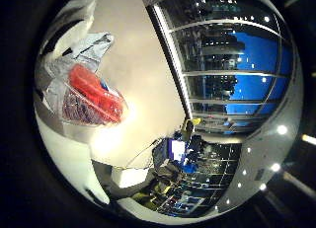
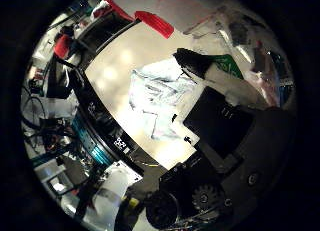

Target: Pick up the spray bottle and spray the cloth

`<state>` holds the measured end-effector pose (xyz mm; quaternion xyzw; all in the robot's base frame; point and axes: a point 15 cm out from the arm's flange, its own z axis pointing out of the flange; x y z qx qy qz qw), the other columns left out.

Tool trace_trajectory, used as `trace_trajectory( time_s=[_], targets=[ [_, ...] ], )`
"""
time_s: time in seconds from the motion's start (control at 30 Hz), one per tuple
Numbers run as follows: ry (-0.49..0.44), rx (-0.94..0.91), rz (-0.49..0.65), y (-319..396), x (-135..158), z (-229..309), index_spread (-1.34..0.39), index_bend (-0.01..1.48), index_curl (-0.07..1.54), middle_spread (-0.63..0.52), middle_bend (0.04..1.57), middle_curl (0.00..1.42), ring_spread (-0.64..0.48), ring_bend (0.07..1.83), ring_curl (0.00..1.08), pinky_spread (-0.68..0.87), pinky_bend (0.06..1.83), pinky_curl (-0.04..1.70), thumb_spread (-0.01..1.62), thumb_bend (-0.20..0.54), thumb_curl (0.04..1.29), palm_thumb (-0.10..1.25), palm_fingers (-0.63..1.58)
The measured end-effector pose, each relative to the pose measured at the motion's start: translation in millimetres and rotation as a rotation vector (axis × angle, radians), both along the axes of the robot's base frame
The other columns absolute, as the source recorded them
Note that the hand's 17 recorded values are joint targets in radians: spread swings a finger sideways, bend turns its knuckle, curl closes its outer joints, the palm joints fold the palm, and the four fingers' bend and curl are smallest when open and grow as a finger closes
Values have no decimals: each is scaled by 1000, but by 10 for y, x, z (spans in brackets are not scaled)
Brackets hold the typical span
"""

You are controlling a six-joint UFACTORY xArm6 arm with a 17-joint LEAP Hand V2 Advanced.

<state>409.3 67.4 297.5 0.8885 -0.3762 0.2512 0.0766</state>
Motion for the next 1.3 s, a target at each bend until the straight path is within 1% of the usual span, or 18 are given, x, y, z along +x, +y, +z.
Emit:
trace_trajectory(
  time_s=[0.23, 0.53, 0.73, 0.87, 1.0, 1.1, 1.2, 1.3],
  targets=[
    [-8, -33, 1, -1, 38, -49, -218, 1154, 865, -92, 1432, 673, -238, 1329, 845, -142, 1038, 1453, 694, -19, 858, 1041, 1111],
    [-11, -24, -7, -16, 41, -37, -219, 1151, 869, -92, 1431, 673, -239, 1325, 851, -141, 1034, 1461, 676, -20, 869, 1045, 1112],
    [-12, 35, -76, -98, 72, -8, -220, 1149, 871, -92, 1431, 673, -240, 1322, 854, -141, 1031, 1465, 657, -22, 879, 1034, 1114],
    [-19, 199, -127, 125, 126, 151, -220, 1148, 872, -92, 1432, 673, -240, 1320, 855, -141, 1025, 1464, 654, -20, 880, 1026, 1114],
    [-5, 421, -184, 453, 191, 347, -220, 1146, 873, -91, 1432, 672, -241, 1318, 857, -142, 1022, 1464, 653, -20, 883, 1024, 1115],
    [-1, 590, -205, 750, 294, 515, -221, 1145, 874, -92, 1435, 673, -241, 1317, 858, -142, 1020, 1465, 652, -20, 884, 1024, 1116],
    [-52, 727, -203, 980, 492, 688, -221, 1150, 876, -92, 1434, 674, -241, 1315, 859, -142, 1019, 1465, 652, -20, 886, 1024, 1118],
    [-102, 799, -181, 1168, 648, 759, -220, 1152, 878, -92, 1434, 675, -241, 1314, 860, -142, 1023, 1467, 654, -20, 889, 1019, 1118]
  ],
)
